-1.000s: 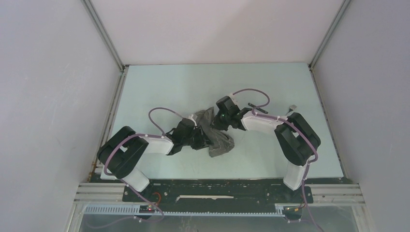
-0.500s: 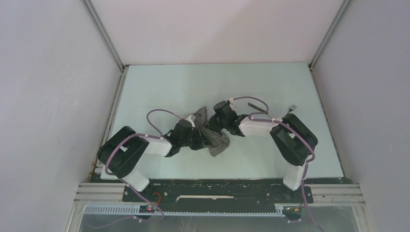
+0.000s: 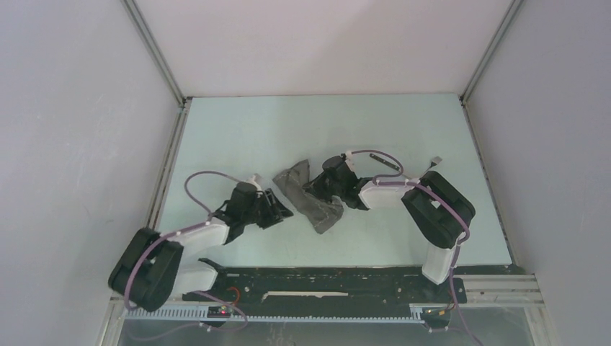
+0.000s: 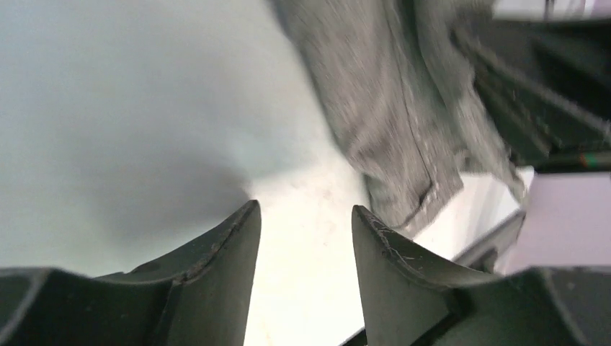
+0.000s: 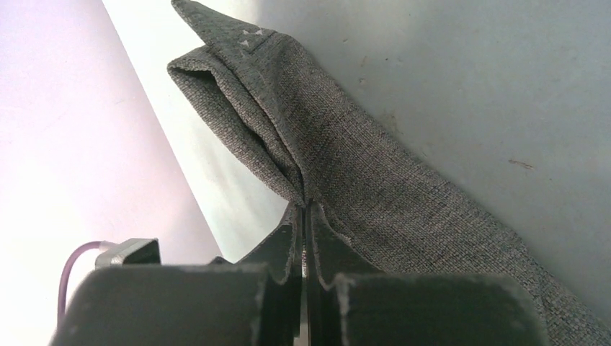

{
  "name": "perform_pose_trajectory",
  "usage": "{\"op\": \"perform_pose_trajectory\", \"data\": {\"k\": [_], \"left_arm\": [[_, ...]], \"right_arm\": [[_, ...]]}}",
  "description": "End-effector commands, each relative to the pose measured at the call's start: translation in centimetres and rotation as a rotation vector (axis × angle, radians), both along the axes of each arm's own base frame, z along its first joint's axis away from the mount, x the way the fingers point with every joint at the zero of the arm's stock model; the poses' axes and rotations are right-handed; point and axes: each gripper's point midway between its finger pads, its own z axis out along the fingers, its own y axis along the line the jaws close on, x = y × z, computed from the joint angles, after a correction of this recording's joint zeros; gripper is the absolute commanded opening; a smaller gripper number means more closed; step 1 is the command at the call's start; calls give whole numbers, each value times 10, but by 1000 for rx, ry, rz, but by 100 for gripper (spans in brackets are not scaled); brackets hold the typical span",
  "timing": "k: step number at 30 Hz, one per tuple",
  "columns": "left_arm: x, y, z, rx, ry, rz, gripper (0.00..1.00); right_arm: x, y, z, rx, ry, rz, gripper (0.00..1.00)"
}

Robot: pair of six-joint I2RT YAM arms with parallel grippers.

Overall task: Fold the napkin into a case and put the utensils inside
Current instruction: Fold the 2/3-rectangle-folded napkin at the center of the board.

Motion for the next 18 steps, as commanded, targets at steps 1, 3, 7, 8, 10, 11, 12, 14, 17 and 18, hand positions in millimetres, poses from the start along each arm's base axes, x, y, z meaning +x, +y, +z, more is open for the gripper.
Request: {"op": "perform_pose_trajectory", "data": {"k": [1, 3, 7, 8, 10, 11, 12, 14, 17, 18], "left_arm": [[17, 52, 7, 90, -20, 137, 56], [36, 59, 21, 75, -32, 188, 56], [66, 50, 35, -21, 10, 211, 57], [72, 50, 32, -3, 22, 211, 57], [83, 51, 28, 8, 44, 213, 57], [86, 51, 25, 14, 56, 205, 56], [90, 53, 20, 36, 65, 215, 56], [93, 53, 13, 51, 81, 208, 50], [92, 52, -1, 64, 122, 193, 36], [92, 52, -4, 70, 127, 191, 33]], "right_arm": [[7, 9, 33, 82, -68, 6, 0], [8, 11, 36, 101, -76, 3, 0], [7, 17, 35, 131, -63, 11, 0], [7, 17, 34, 135, -58, 17, 0], [8, 17, 35, 139, -60, 19, 0], [8, 17, 37, 146, -69, 25, 0], [8, 18, 38, 151, -72, 27, 0], [7, 22, 37, 165, -69, 40, 0], [3, 27, 32, 183, -49, 58, 0], [2, 29, 30, 191, -43, 61, 0]]}}
